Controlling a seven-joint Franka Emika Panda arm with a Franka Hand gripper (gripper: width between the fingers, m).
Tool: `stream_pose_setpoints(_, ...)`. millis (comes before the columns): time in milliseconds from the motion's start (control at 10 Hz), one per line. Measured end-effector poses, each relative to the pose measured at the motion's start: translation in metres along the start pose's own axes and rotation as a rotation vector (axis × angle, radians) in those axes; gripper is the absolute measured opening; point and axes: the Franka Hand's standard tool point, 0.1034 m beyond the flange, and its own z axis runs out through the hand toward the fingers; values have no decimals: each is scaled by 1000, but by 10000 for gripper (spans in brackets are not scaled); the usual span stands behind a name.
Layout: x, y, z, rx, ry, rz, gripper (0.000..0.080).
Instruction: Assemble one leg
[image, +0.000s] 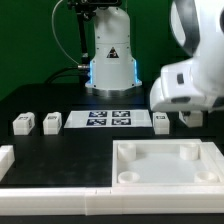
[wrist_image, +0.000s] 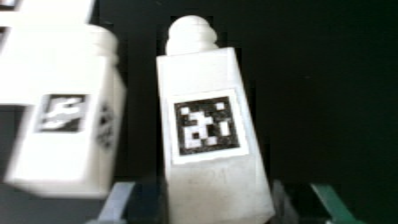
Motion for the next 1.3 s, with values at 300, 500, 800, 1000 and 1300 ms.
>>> stream_pose_setpoints(300, -21, 21, -71, 32, 117, -34, 284)
stream_pose_setpoints(500, -19, 15, -84, 40, 369, -34, 284)
stream_pose_setpoints(800, -5, 24, -108, 44, 645, -84, 284)
stream_pose_setpoints(1000, 4, 30, -179, 60, 810, -72, 284)
stream_pose_setpoints(1300, 3, 24, -189, 75, 1085, -74, 284)
